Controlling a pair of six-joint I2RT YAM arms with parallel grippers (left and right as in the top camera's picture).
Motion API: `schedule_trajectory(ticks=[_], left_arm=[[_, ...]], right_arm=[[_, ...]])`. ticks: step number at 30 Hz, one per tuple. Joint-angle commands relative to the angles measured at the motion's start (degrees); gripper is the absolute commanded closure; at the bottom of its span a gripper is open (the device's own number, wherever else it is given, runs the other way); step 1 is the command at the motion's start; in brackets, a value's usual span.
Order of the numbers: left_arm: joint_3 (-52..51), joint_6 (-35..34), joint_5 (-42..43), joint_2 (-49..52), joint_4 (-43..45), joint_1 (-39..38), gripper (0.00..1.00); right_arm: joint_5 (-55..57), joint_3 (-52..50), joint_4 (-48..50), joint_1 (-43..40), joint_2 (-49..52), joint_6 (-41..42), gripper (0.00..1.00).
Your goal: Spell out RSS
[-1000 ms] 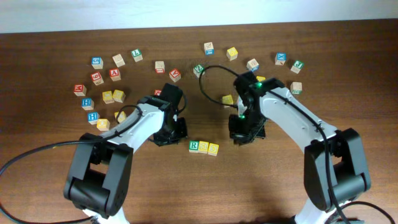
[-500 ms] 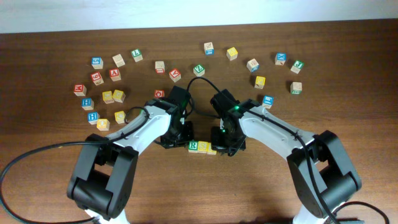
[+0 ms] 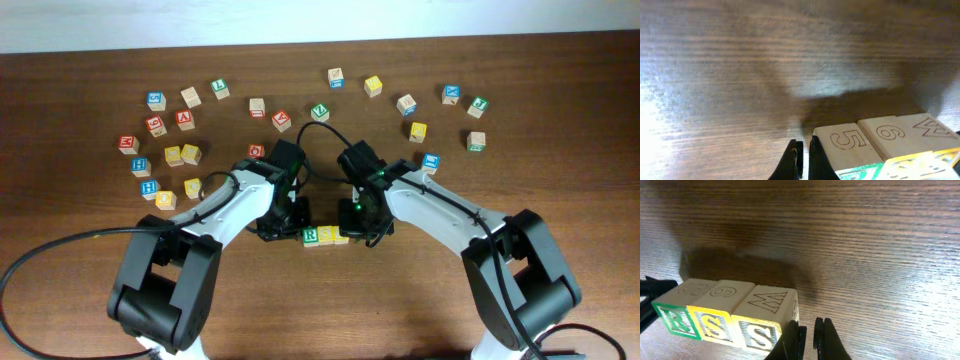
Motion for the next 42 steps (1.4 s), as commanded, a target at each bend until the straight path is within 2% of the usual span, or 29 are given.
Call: schedule_trajectory(ticks=[1, 11, 17, 21, 25, 27, 29, 30, 31, 33, 34, 35, 37, 39, 41, 42], left_arm=[[-0.17, -0.48, 3.02, 0.46, 1.73, -0.39, 1.00], [-0.17, -0.48, 2.99, 0.46, 0.90, -0.37, 1.00], [-0.17, -0.44, -1.22, 0.46, 0.50, -0.24, 0.97], [-0.04, -0.42, -1.97, 0.46, -2.05, 4.46, 1.00], [0.26, 4.17, -2.01, -0.17, -4.04, 8.61, 1.00], [1.25, 5.38, -2.47, -3.08, -5.99, 10.40, 1.00], [1.64, 5.40, -3.06, -9.81, -6.95, 13.20, 1.00], [1.64, 5.38, -3.28, -11.56, -6.86, 13.86, 1.00], [1.64, 5.29, -5.14, -14.19, -6.21, 15.26, 0.99], [1.60, 4.90, -6.10, -14.16, -5.86, 16.39, 0.87], [1.55, 4.90, -6.10, -14.16, -5.88, 16.83, 0.82], [1.55, 4.90, -6.16, -14.16, -5.86, 17.25, 0.69], [1.55, 4.90, -6.51, -14.16, -6.05, 17.68, 0.58], [1.55, 4.92, -6.54, -14.16, -6.10, 17.68, 0.36], [1.55, 4.92, -6.51, -14.16, -6.97, 17.68, 0.36], [1.55, 4.92, -6.51, -14.16, -7.15, 17.68, 0.27]], right_arm=[[-1.84, 0.09, 0.22, 0.33, -0.11, -0.55, 0.96], [-1.81, 0.09, 1.66, 0.33, -0.11, -0.57, 0.96], [-1.62, 0.11, 1.03, 0.31, -0.13, -0.57, 0.96], [1.64, 2.23, -3.91, -1.33, -0.13, -0.59, 0.93], [1.62, 3.04, -6.08, -3.98, -0.31, -2.05, 0.94], [2.01, 3.04, -6.69, -4.31, -2.99, -1.86, 0.95], [2.86, 3.04, -7.08, -4.28, -11.76, -1.86, 0.92], [2.64, 3.04, -6.45, -4.20, -14.34, -1.86, 0.89], [2.43, 3.04, -3.26, -4.13, -18.78, -1.86, 0.81], [2.43, 3.02, 2.40, -4.04, -18.16, -1.86, 0.96], [2.25, 3.02, 5.09, -3.21, -15.72, -1.86, 0.96], [2.27, 3.02, 7.76, -1.42, -12.55, -1.86, 0.96], [2.29, 3.02, 10.91, 1.16, -8.33, -1.84, 0.96], [2.75, 3.02, 13.70, 2.75, -3.63, -0.79, 0.96], [3.48, 3.02, 14.82, 3.06, 0.63, -0.09, 0.96], [3.28, 3.02, 15.41, 3.65, 1.60, 0.31, 0.96]])
